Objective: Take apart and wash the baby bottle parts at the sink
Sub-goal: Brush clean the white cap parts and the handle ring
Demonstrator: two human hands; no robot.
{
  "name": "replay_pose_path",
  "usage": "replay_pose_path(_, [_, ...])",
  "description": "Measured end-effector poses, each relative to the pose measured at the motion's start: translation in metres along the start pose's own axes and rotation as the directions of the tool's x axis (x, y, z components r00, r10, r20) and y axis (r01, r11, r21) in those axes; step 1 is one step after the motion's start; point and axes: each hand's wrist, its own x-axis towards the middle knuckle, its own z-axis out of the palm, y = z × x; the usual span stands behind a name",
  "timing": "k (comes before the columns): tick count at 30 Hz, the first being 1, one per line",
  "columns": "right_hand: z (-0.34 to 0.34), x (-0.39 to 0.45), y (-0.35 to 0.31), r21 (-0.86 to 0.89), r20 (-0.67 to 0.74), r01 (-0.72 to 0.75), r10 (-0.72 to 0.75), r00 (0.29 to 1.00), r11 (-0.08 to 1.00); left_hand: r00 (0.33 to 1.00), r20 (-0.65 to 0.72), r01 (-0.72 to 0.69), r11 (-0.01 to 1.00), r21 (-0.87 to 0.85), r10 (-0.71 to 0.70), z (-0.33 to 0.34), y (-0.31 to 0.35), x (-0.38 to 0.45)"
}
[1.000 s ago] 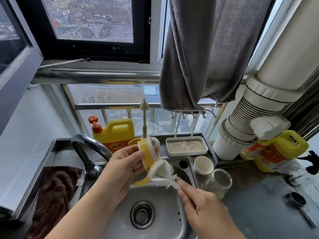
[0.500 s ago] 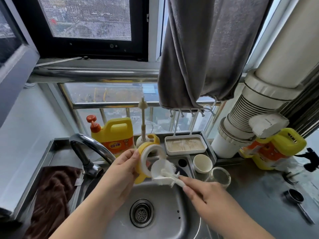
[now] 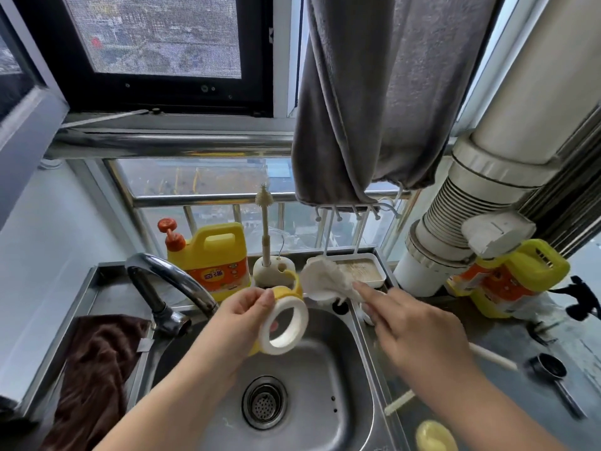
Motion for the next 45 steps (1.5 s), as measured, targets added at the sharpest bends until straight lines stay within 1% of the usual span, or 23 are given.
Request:
replay_pose_path(2, [0.001,-0.011,0.003,0.012,0.009,0.015,-0.015,1.0,1.0,1.0,-0.021,0.01,1.0,-0.014,-0.01,-0.006,0.001,0.003])
replay_pose_path(6, [0.014,-0.021,-0.003,-0.029,0.062,0.184,-0.182,0.981,0.982,0.999,-0.005,0.036,0.999,0.003,-0.036,-0.003,-0.003,0.004])
replay_pose_path(12, [0.021,-0.019,0.0,0.047,0.086,0.136,-0.14,0.986,0.99,0.999,0.045,-0.003,0.999,-0.051,0.006,-0.003,-0.001,0.002])
replay_pose_path(16, [0.023,-0.032,-0.009,0.163,0.286,0.026,-0.072,0.955,0.986,0.996,0.081,-0.038,0.995,-0.087,0.045,0.001,0.0,-0.001])
replay_pose_path(20, [0.019,-0.023,-0.005,0.027,0.175,0.138,-0.141,0.974,0.99,0.997,0.064,-0.046,0.999,-0.016,0.047,0.006,-0.007,-0.001])
replay_pose_path(22, [0.019,-0.021,-0.007,0.002,0.165,0.094,-0.093,0.982,0.996,0.995,0.053,-0.079,0.997,-0.014,0.08,0.007,-0.005,0.002])
replay_pose_path(24, [0.018,-0.026,-0.015,0.002,0.227,0.04,-0.04,0.973,0.999,0.992,0.049,-0.118,0.993,0.002,0.118,0.007,-0.004,0.004])
replay_pose_path(26, [0.012,-0.025,-0.02,0.157,0.397,-0.094,0.025,0.917,0.983,0.991,0.047,-0.127,0.992,-0.019,0.128,0.008,-0.008,0.004])
replay_pose_path(27, [0.011,-0.027,-0.019,0.32,0.519,-0.25,0.052,0.853,0.914,0.991,0.048,-0.125,0.992,-0.037,0.126,0.008,-0.01,0.003])
replay_pose_path(28, [0.013,-0.027,-0.017,0.407,0.598,-0.358,0.051,0.8,0.84,0.99,0.051,-0.126,0.991,-0.056,0.128,0.009,-0.012,0.002])
replay_pose_path(30, [0.013,-0.022,-0.019,0.469,0.686,-0.482,0.039,0.727,0.74,0.986,0.048,-0.153,0.982,-0.115,0.159,0.011,-0.014,0.0])
replay_pose_path(32, [0.015,-0.021,-0.023,0.536,0.77,-0.661,0.016,0.638,0.525,0.976,0.04,-0.204,0.961,-0.185,0.215,0.013,-0.011,-0.001])
replay_pose_path(34, [0.011,-0.02,-0.032,0.5,0.856,-0.82,-0.02,0.516,0.279,0.966,0.046,-0.237,0.94,-0.244,0.255,0.014,-0.007,-0.001])
replay_pose_path(35, [0.01,-0.021,-0.035,0.485,0.871,-0.843,-0.045,0.489,0.232,0.963,0.05,-0.242,0.935,-0.259,0.263,0.014,-0.006,-0.001])
replay_pose_path(36, [0.011,-0.022,-0.036,0.494,0.864,-0.831,-0.039,0.502,0.253,0.963,0.055,-0.24,0.934,-0.265,0.263,0.014,-0.006,-0.001])
replay_pose_path(37, [0.011,-0.021,-0.036,0.511,0.838,-0.782,-0.002,0.546,0.356,0.964,0.058,-0.235,0.936,-0.263,0.258,0.013,-0.007,-0.001])
replay_pose_path(38, [0.011,-0.02,-0.035,0.511,0.78,-0.684,0.054,0.623,0.521,0.966,0.061,-0.229,0.94,-0.252,0.251,0.012,-0.008,-0.001])
replay_pose_path(39, [0.009,-0.018,-0.034,0.439,0.697,-0.528,0.096,0.711,0.727,0.967,0.064,-0.228,0.945,-0.236,0.249,0.012,-0.009,-0.001])
replay_pose_path(40, [0.012,-0.017,-0.03,0.249,0.586,-0.337,0.135,0.799,0.908,0.967,0.064,-0.229,0.95,-0.213,0.248,0.012,-0.01,-0.001])
replay_pose_path(41, [0.011,-0.016,-0.027,0.013,0.483,-0.189,0.16,0.861,0.982,0.966,0.063,-0.235,0.952,-0.196,0.251,0.014,-0.01,0.0])
replay_pose_path(43, [0.007,-0.015,-0.027,-0.142,0.348,-0.132,0.175,0.921,0.981,0.961,0.062,-0.255,0.947,-0.196,0.271,0.016,-0.008,0.001])
replay_pose_path(44, [0.007,-0.016,-0.028,-0.077,0.383,-0.13,0.15,0.911,0.988,0.956,0.065,-0.269,0.94,-0.211,0.288,0.016,-0.005,0.0])
replay_pose_path(45, [0.007,-0.016,-0.032,0.07,0.43,-0.192,0.144,0.891,0.979,0.95,0.066,-0.282,0.931,-0.231,0.304,0.016,-0.004,0.0])
